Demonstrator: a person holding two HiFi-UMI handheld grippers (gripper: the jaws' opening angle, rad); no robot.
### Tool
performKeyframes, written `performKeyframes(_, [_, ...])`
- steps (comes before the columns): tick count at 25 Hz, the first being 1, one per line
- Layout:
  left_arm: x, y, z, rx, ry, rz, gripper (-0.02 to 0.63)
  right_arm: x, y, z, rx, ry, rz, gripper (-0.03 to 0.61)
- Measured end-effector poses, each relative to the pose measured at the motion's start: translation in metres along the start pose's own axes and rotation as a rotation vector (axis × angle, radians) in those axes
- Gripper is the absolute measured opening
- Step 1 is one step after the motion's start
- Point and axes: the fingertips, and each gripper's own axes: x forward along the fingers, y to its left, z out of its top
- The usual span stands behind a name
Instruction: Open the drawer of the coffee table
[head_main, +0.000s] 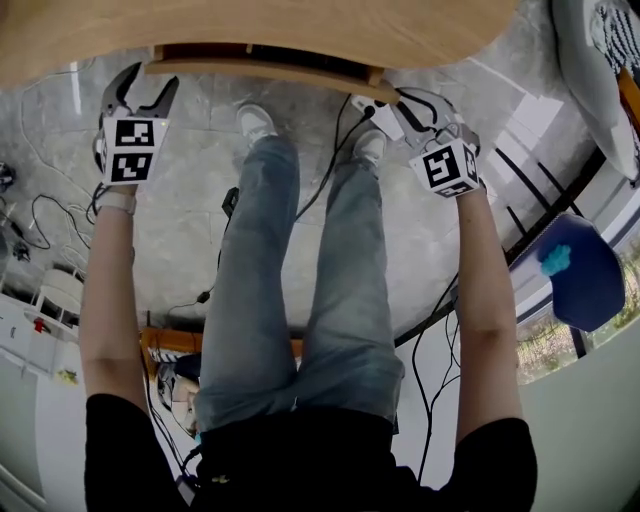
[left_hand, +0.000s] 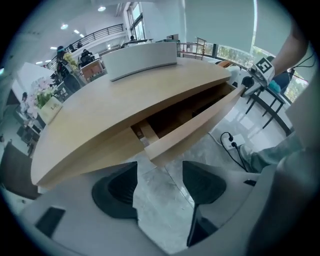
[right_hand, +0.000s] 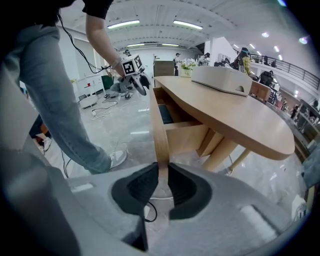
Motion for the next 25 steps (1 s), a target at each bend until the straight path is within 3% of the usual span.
performKeyframes(8, [0.009, 0.004, 0.019, 0.101, -0.023, -0.038, 0.272, 0.001, 0.0, -0.001, 0.006, 0.035, -0.012, 0.057])
performKeyframes(11, [0.01, -0.004, 0.017, 0.123, -0.035, -0.036, 0.195, 0.0, -0.001, -0.002, 0.008, 0.041, -0.014, 0.055])
performKeyframes(17, [0.008, -0.005, 0.014, 0.11, -0.009, -0.041, 0.193, 0.001, 0.003, -0.003, 0.024, 0.047, -0.011, 0.055])
performKeyframes(25, [-0.004, -0.026, -0.01, 0.106, 0.027, -0.038, 0.192, -0.002, 0.039, -0.008, 0.01, 0.041, 0.037, 0.055])
